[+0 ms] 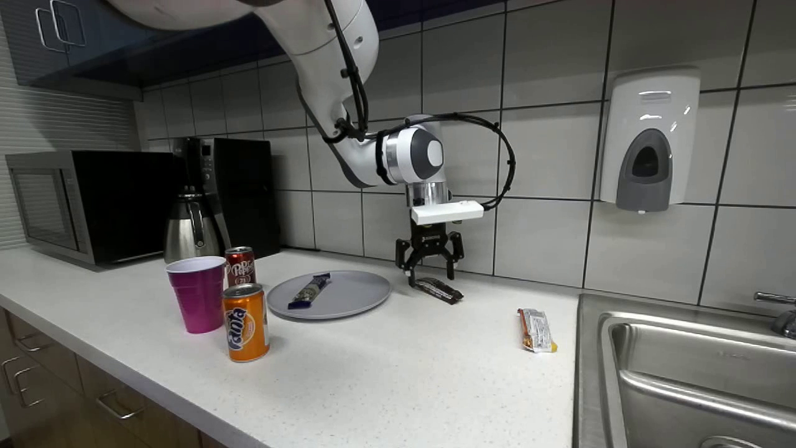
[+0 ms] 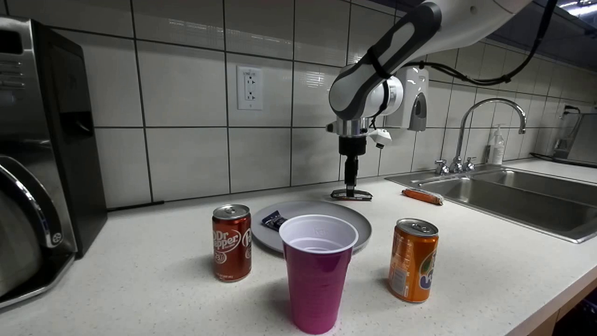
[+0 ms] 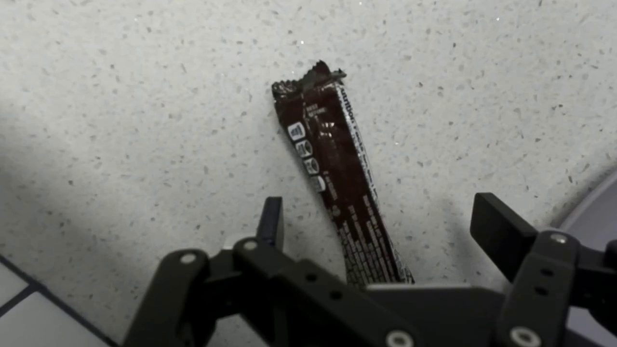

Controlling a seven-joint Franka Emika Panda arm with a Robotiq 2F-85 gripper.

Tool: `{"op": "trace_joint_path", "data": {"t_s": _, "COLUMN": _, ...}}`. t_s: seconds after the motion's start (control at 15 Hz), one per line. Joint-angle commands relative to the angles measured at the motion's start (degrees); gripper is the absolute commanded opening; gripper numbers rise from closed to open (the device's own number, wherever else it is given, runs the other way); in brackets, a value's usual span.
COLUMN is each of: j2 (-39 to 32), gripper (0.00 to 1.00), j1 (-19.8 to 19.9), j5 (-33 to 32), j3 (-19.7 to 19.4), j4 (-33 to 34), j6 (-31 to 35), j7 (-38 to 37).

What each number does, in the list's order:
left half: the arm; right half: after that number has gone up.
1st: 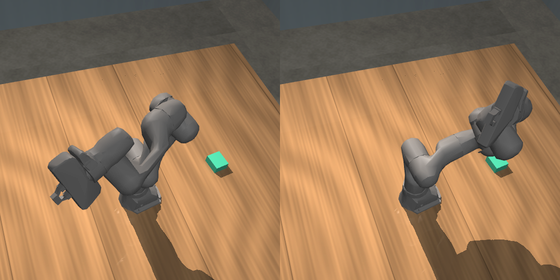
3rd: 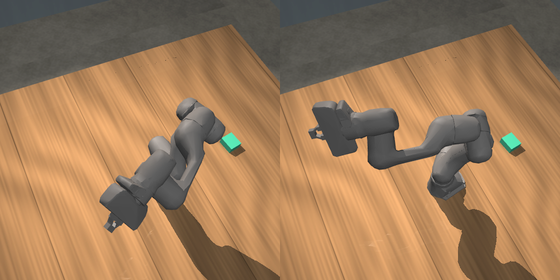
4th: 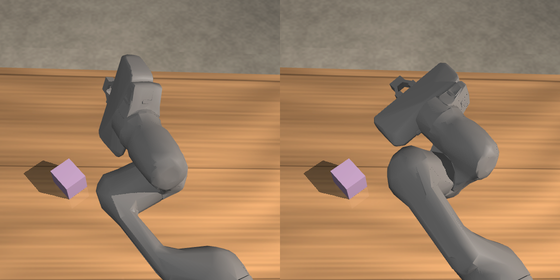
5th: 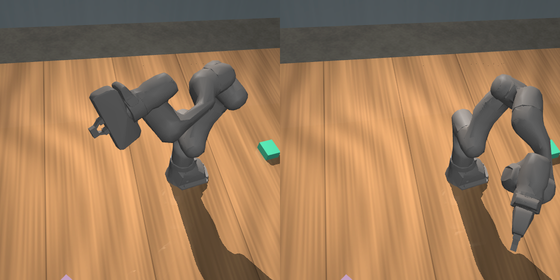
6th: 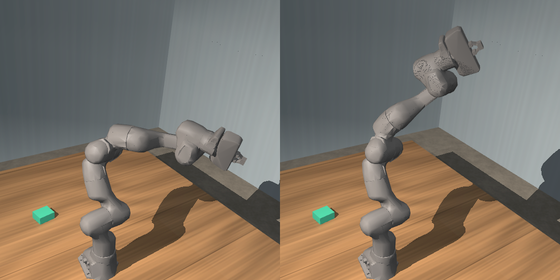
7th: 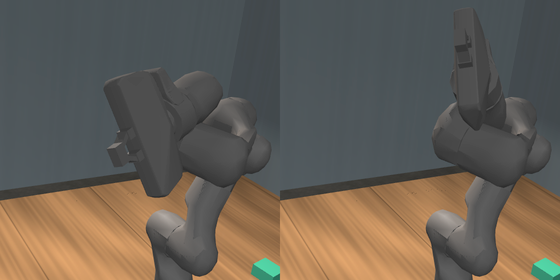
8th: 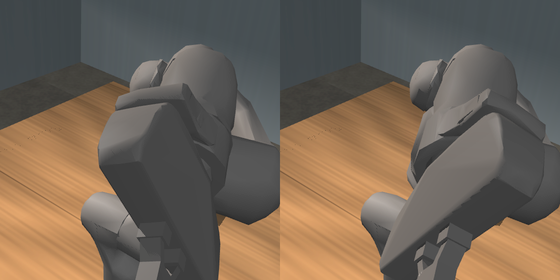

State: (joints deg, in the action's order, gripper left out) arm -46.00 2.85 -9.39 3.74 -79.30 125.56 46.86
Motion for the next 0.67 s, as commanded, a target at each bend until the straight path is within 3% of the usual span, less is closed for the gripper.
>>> {"op": "trace_joint_path", "data": {"t_s": 0.0, "j2": -2.7, "gripper": 1.0, "j1": 0.7, "j5": -0.1, "j3": 0.5, "j4": 5.1, "j6": -3.1, "j7": 2.4}}
{"op": "trace_joint_path", "data": {"t_s": 0.6, "j2": -5.5, "gripper": 1.0, "j1": 0.7, "j5": 0.1, "j3": 0.5, "j4": 9.5, "j6": -5.2, "j7": 3.6}}
